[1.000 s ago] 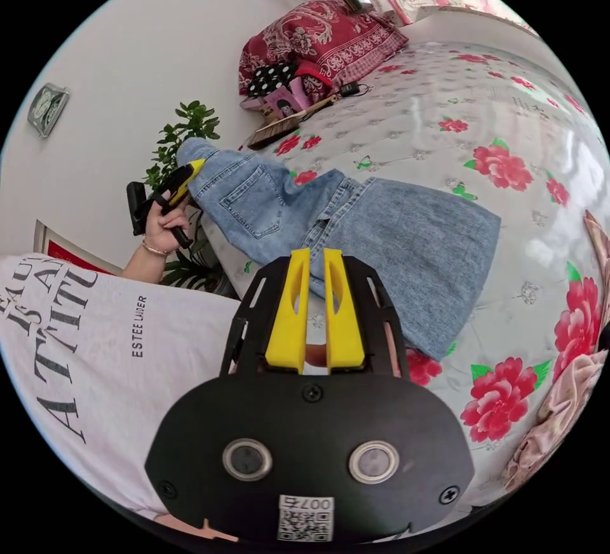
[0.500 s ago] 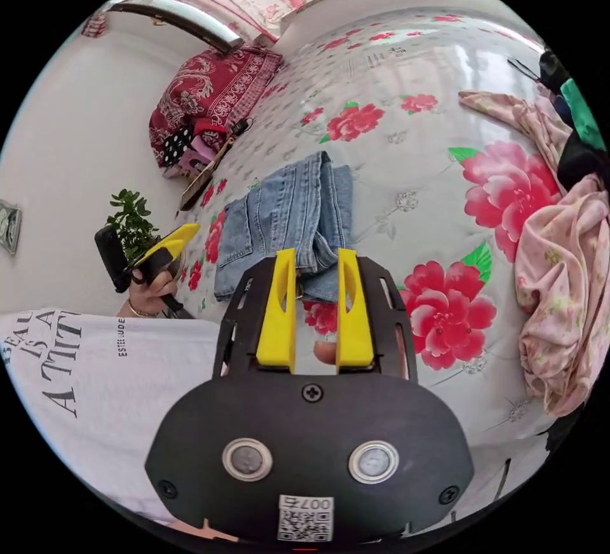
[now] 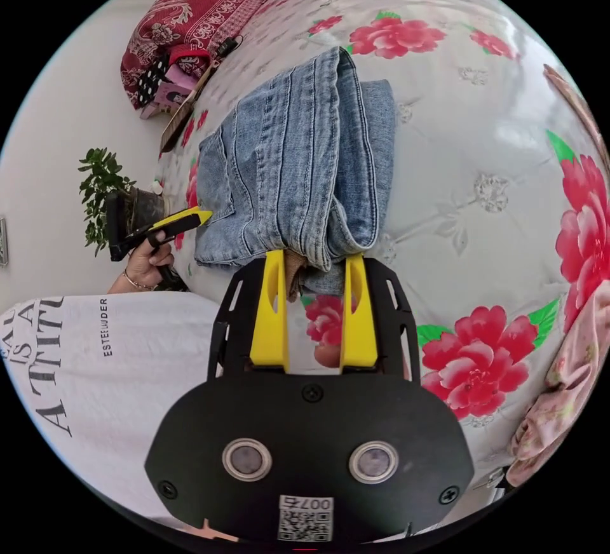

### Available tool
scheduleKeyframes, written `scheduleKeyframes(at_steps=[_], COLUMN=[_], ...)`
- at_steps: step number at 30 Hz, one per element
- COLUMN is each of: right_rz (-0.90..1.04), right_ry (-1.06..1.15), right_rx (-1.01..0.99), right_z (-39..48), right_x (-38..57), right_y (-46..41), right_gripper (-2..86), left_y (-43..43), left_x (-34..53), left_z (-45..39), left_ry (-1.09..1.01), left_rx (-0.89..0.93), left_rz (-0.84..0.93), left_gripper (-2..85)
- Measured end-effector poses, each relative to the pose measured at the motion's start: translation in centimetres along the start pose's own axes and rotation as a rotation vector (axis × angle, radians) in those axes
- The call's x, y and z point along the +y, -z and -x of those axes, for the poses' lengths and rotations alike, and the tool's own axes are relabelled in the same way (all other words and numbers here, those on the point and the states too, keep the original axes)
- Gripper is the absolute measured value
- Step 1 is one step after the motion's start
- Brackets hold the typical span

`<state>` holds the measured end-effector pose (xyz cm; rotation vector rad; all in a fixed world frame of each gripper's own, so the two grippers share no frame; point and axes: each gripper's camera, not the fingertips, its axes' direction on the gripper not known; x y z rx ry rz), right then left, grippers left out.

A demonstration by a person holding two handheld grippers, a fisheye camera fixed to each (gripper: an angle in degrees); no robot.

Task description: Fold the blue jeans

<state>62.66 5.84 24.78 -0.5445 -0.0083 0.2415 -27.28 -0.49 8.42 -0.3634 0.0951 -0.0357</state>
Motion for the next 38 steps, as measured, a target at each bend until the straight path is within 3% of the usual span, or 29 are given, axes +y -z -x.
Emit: scheduleKeyframes(at_steps=[5,14,16,18,21,25,29,32,35,38], right_rz=[0.007,-0.073,-0.071,-0.114,-0.162,-0.124,-0.080,-0.017,0.010,-0.105], right_ry=[0.124,0.465,0.452,0.471,0.553,0.544,0.425,0.285,0.244,0.182], right_rx=[-0.001,0.044,0.079,0.148,0.183,0.186,0.308,0.337,0.361,0.414], right_z=[4.9,24.8,29.2,31.8,33.2,28.5,23.7,22.6,22.9,23.7], right_x=[-12.5,-47.8,-56.1,-58.6,-56.0,-41.6,-21.1,-10.2,-5.4,-2.5], right_y=[-2.0,-11.9,-12.7,-11.6,-9.8,-8.0,-3.5,0.7,4.0,9.9], right_gripper=[10.7,10.7,11.1,11.4,11.4,11.3,10.6,10.0,9.9,10.1], left_y=[0.2,1.4,1.8,1.9,1.4,0.3,-2.3,-5.3,-6.4,-5.3], left_x=[-5.4,-22.9,-26.5,-29.1,-27.2,-19.0,-8.5,-3.3,-0.1,1.7], left_z=[5.8,24.1,27.1,29.5,28.2,22.8,14.2,6.5,0.0,-5.3], left_ry=[0.115,0.278,0.327,0.387,0.362,0.304,0.291,0.091,-0.107,-0.239], left_rx=[-0.076,-0.387,-0.377,-0.281,-0.295,-0.351,-0.327,-0.229,-0.173,-0.165], left_rz=[-0.109,-0.314,-0.325,-0.313,-0.381,-0.457,-0.297,-0.146,-0.047,-0.052], left_gripper=[9.3,9.9,10.0,10.2,10.3,8.7,8.0,7.9,6.5,6.8])
